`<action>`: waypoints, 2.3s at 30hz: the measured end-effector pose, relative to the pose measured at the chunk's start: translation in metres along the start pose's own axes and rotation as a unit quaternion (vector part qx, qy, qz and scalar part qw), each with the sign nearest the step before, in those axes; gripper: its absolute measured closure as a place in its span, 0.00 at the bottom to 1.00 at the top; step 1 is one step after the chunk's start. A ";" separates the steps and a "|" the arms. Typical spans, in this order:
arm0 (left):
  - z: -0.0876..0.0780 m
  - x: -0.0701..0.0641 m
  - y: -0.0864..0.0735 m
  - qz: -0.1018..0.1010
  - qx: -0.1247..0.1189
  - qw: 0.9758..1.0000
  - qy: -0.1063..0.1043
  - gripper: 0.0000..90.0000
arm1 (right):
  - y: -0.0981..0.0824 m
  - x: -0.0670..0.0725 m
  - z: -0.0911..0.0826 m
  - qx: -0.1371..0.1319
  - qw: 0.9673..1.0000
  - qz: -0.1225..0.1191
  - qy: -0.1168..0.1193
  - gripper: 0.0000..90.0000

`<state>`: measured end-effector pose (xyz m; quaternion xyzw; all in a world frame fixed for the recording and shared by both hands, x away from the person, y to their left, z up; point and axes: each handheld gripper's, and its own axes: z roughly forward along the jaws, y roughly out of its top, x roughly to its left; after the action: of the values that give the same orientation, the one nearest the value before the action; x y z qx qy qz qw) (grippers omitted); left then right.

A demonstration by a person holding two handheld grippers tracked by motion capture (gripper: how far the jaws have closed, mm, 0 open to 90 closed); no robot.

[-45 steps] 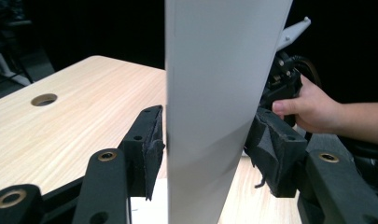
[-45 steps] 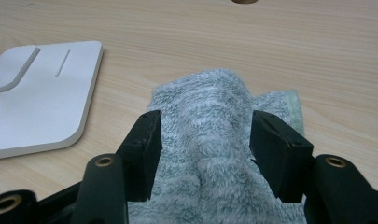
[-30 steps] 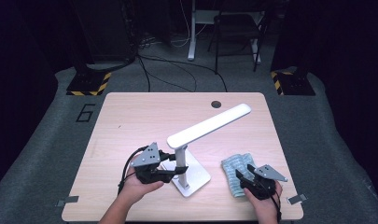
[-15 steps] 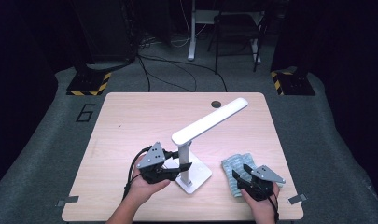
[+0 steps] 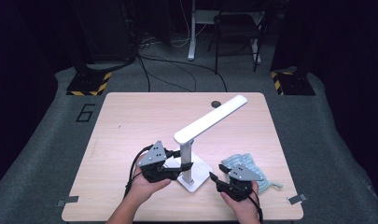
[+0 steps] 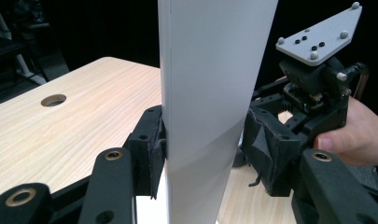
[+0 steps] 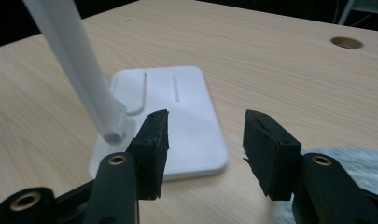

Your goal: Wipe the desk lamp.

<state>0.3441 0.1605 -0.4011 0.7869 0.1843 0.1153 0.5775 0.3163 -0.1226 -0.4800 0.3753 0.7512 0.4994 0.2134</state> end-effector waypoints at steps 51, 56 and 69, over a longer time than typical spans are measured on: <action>-0.001 0.000 0.002 0.002 0.012 1.000 0.003 0.69 | -0.001 0.033 0.039 0.020 0.996 -0.026 0.084 0.84; 0.000 0.000 0.003 0.000 0.013 1.000 0.018 0.77 | 0.000 0.031 0.041 0.021 0.997 -0.013 0.072 0.84; 0.005 0.000 0.005 0.000 0.013 0.999 0.044 0.84 | 0.002 0.025 0.046 0.009 0.998 0.011 0.054 0.77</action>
<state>0.3465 0.1548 -0.3984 0.7882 0.2114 0.1474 0.5588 0.3335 -0.0755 -0.4959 0.3578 0.7620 0.5144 0.1636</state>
